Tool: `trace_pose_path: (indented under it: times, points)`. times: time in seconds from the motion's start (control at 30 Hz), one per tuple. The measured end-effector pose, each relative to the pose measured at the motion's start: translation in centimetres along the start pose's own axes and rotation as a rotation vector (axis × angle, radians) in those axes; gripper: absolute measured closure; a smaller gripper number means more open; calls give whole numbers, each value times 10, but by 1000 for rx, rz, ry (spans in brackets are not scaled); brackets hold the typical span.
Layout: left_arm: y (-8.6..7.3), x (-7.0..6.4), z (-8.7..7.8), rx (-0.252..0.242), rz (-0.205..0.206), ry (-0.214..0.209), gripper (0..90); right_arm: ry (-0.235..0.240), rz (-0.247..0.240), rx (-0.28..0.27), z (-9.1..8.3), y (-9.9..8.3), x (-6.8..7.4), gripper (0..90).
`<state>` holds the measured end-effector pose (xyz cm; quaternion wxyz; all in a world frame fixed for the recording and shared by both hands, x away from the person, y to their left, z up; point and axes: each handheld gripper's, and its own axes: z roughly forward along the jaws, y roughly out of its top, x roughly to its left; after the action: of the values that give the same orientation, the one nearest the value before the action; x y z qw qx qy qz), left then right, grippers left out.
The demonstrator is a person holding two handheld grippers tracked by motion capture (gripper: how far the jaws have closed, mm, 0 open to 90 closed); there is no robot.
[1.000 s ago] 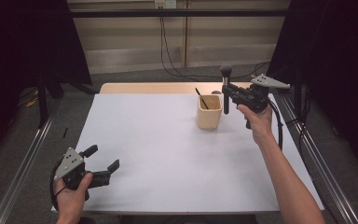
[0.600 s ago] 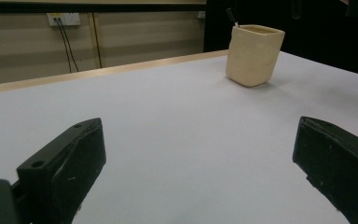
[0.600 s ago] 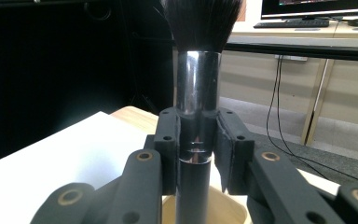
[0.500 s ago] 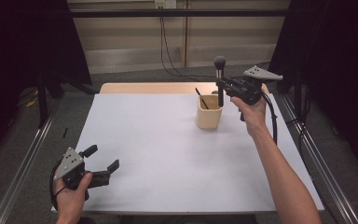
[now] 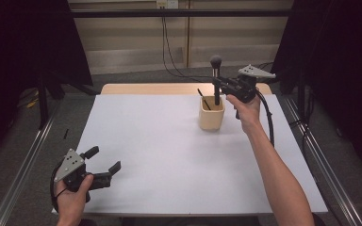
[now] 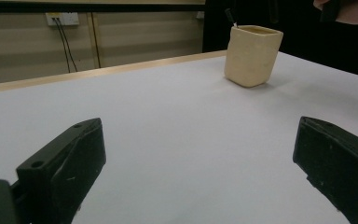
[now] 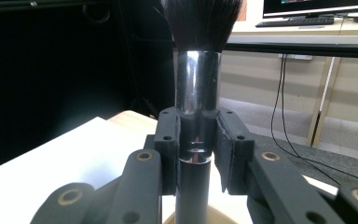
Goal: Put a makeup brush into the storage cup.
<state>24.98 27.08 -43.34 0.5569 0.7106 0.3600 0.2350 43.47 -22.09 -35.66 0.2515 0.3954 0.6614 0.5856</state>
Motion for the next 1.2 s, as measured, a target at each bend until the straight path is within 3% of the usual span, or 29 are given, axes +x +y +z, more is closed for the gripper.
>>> trace_pose_path:
  times: [0.47,1.2]
  points:
    - [0,1,0,4,2,-2,24,-1,-14,53,15,-15,-1,725]
    - [-1,2,-1,6,4,-5,24,-16,3,89,16,-35,-7,725]
